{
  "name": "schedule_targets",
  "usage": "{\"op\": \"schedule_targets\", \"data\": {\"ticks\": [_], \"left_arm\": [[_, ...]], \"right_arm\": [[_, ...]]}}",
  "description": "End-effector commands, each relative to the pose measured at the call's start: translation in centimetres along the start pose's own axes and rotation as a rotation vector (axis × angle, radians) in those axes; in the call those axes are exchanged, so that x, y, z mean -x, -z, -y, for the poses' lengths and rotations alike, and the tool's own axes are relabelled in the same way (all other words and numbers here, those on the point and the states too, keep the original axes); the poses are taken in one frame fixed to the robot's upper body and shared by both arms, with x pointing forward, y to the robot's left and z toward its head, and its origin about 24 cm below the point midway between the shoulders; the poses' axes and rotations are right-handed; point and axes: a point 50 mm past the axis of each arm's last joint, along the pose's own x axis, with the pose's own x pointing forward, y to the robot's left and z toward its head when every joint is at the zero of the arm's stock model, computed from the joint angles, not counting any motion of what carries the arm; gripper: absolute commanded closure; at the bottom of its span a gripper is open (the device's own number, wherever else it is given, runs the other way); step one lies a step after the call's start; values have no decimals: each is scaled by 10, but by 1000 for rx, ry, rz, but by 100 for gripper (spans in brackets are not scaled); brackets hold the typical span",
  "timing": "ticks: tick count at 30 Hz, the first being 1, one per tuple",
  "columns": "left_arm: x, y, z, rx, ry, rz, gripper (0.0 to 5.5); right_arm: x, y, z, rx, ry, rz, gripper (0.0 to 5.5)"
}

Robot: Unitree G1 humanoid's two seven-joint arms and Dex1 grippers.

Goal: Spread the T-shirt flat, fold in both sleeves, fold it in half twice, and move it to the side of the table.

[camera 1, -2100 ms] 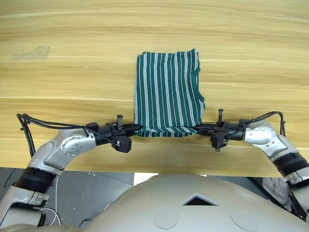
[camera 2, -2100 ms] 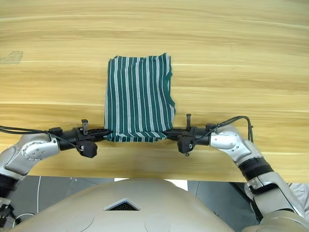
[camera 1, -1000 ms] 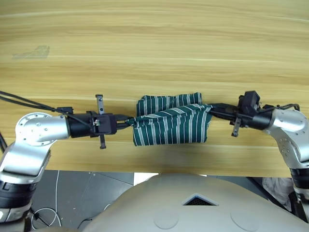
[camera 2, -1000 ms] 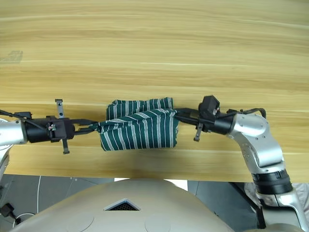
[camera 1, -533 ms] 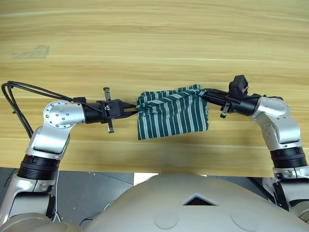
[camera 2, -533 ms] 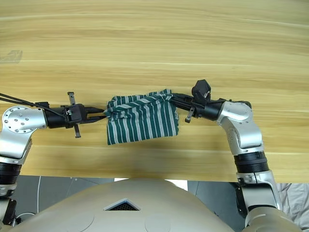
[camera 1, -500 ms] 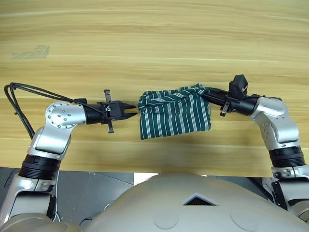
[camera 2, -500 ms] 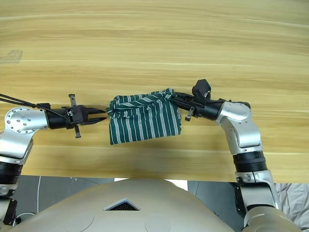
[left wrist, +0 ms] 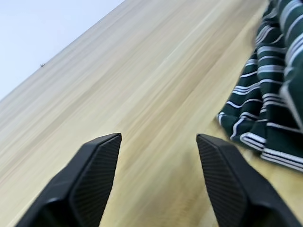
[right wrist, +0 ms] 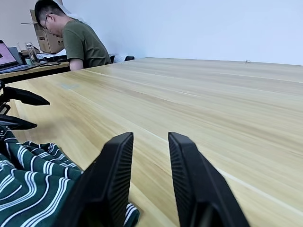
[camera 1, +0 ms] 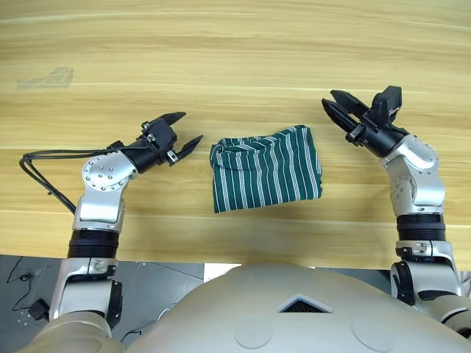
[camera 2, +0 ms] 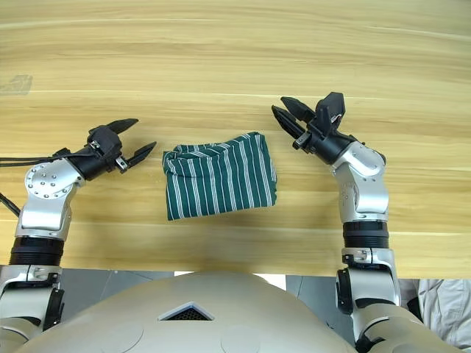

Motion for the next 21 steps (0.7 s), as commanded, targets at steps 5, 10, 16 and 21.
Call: {"op": "schedule_targets", "data": {"ticks": [5,10,16,21], "left_arm": [[19,-49,-64,118,-663,390,221],[15,-48,-56,139,-739,392,221],[8,-45,-50,174,-731,383,221],[5,-38,-45,197,-721,361,221]], "right_arm": [[-20,-18,-35,184,-311,34,415],[-44,-5,-67,339,-546,-63,415],[-66,7,-88,455,-642,-81,415],[-76,10,-94,471,-677,-81,415]]}}
